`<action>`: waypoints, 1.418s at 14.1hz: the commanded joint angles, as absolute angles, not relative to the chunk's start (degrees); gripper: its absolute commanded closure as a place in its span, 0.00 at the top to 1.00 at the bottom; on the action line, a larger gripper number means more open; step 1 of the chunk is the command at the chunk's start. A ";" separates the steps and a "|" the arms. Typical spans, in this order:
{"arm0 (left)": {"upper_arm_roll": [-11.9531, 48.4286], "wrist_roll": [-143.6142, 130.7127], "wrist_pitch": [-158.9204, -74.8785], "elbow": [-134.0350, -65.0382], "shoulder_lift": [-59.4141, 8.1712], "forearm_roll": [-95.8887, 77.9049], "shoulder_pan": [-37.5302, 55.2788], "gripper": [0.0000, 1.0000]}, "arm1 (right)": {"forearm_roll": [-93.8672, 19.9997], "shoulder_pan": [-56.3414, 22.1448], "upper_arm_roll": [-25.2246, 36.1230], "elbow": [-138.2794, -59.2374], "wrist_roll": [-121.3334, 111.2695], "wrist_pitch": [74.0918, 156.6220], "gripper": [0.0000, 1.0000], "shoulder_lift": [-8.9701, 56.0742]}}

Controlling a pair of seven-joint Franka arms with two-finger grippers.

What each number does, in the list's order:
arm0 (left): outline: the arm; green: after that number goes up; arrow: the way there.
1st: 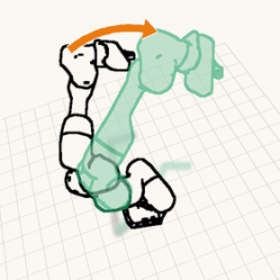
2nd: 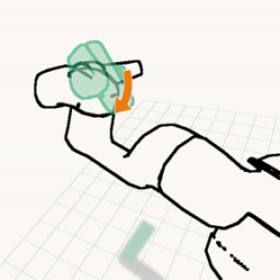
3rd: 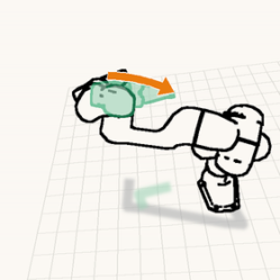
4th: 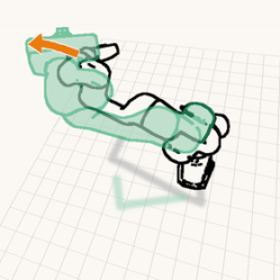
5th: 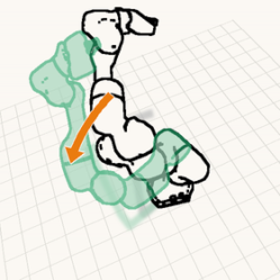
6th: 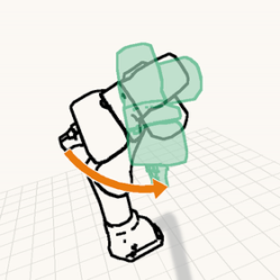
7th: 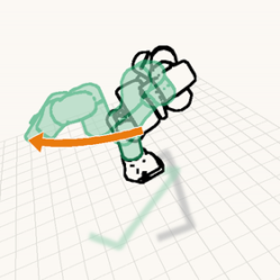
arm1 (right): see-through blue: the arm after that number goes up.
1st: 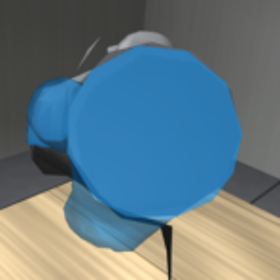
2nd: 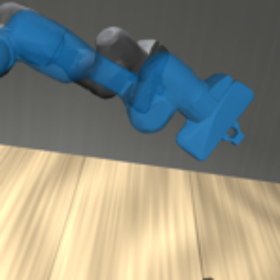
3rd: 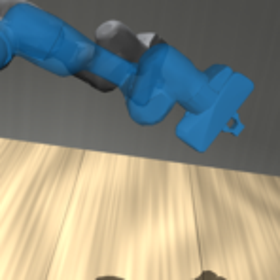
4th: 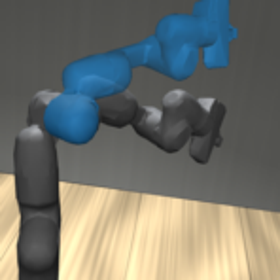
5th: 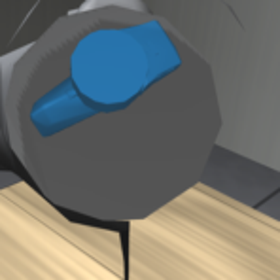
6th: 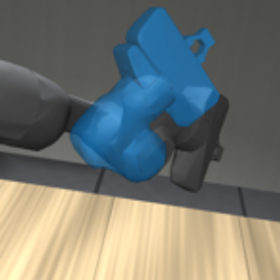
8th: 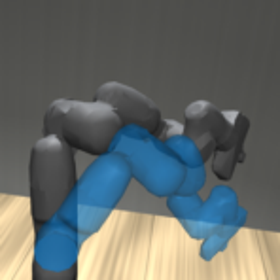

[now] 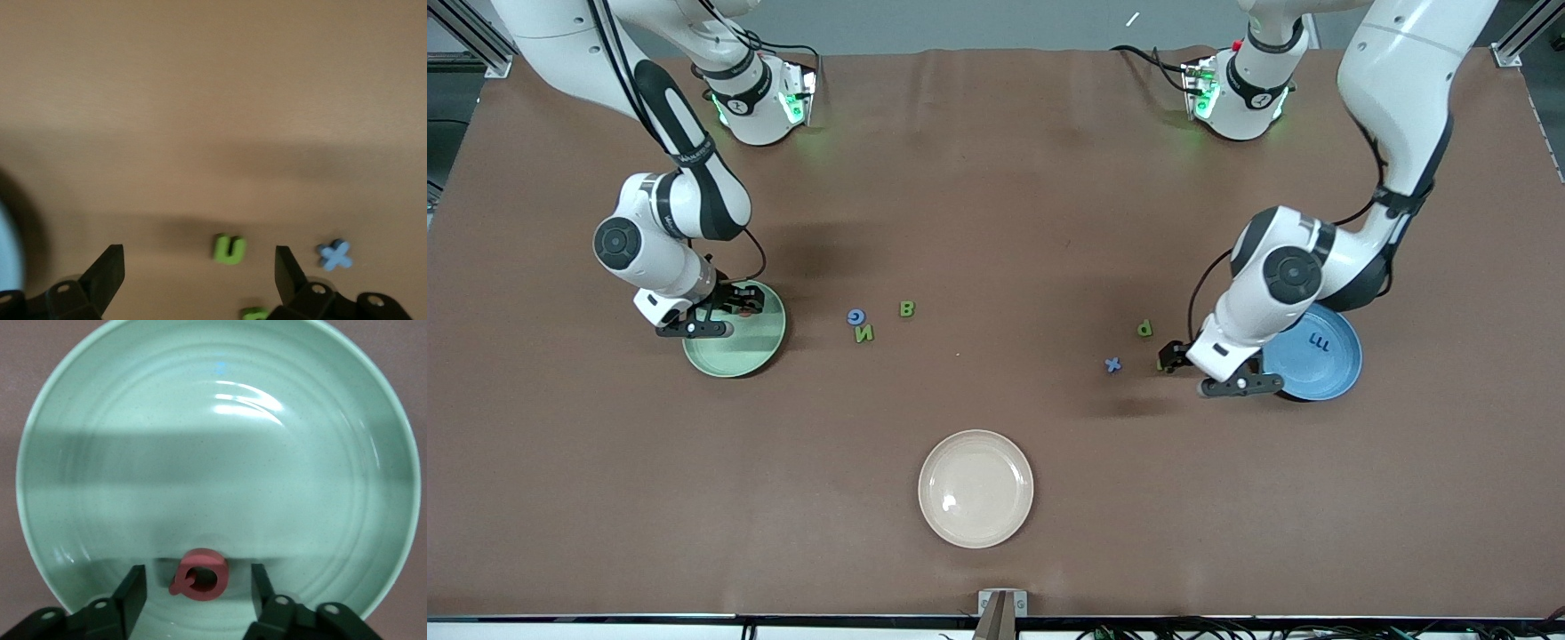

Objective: Sort upper and lower case letters into plates

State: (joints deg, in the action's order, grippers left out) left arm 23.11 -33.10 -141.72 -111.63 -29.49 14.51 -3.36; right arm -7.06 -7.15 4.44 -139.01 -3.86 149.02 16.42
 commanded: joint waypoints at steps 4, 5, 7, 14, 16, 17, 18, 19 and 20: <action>22.85 -35.42 -140.45 -108.63 -34.01 15.38 -1.76 0.92 | -7.21 -7.99 3.43 -133.69 -0.63 138.71 1.00 11.95; 22.85 -35.42 -140.45 -108.81 -34.10 15.64 -1.76 0.88 | -7.29 -9.39 3.43 -132.81 1.12 137.82 1.00 11.95; 22.85 -35.51 -140.45 -108.90 -35.06 16.87 -1.76 0.83 | -7.38 -11.85 3.34 -132.54 4.73 138.16 1.00 12.04; 22.85 -39.02 -140.45 -109.86 -36.21 21.36 -0.97 0.61 | -7.73 -26.00 3.43 -131.40 21.87 145.88 1.00 14.58; 22.85 -39.11 -140.54 -109.86 -36.38 21.36 -0.97 0.53 | -7.73 -28.46 3.43 -131.57 24.86 149.66 1.00 16.69; 22.85 -39.11 -140.54 -109.86 -36.47 21.36 -0.97 0.47 | -7.65 -29.09 3.43 -131.57 25.39 151.33 1.00 17.92; 22.85 -39.20 -140.54 -109.95 -36.47 21.36 -0.97 0.42 | -7.73 -29.09 3.43 -131.75 25.49 152.91 1.00 18.89; 22.76 -39.55 -140.45 -109.95 -36.47 21.36 -0.88 0.37 | -7.73 -29.18 3.43 -131.84 25.49 153.97 1.00 19.68; 22.76 -39.64 -140.45 -109.95 -36.47 21.36 -0.79 0.30 | -7.73 -29.53 3.43 -131.84 25.58 154.68 1.00 20.64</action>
